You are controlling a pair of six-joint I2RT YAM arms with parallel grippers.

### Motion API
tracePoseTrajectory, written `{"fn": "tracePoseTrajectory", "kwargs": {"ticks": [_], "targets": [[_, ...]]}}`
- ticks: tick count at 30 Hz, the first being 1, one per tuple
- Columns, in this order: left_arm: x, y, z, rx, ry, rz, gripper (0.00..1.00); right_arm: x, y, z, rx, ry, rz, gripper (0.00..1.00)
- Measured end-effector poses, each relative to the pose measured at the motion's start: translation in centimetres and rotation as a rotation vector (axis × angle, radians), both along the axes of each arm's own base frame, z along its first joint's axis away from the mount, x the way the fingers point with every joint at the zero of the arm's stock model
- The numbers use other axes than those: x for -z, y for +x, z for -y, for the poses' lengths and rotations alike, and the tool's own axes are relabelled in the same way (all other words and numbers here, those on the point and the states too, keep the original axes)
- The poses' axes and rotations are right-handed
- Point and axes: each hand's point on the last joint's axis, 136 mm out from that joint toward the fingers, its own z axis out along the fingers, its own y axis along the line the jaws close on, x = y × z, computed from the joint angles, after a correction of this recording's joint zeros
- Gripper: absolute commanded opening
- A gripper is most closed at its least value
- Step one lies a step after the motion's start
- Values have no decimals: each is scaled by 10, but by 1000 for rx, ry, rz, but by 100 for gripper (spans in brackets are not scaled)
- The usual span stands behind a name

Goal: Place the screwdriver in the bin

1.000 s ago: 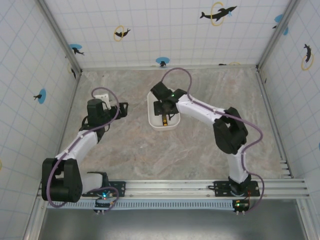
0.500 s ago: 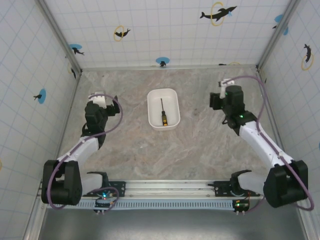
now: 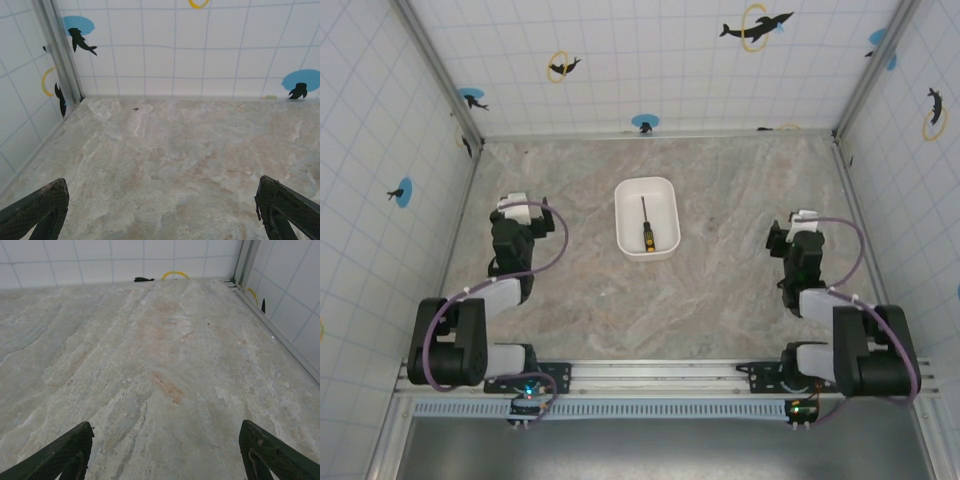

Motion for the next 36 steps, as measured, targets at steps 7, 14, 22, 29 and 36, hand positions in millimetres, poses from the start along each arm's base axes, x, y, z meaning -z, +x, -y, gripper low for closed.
{"fn": "tracePoseTrajectory", "kwargs": {"ticks": [7,14,22,29,36], "targets": [[-4,-1,-4,-7,5,29,97,22,12,2,18,11,-15,78],[0,-10,-5,-5,8,26,97,14,14,4,32,20,21,79],[44,-17,-6,-14,9,-49,97,11,15,5,36,20,32,82],[60,-14,-5,8,3,-75,97,9,17,5,38,24,38,86],[52,-12,-4,27,-3,-40,98,2,22,7,48,29,55,97]]}}
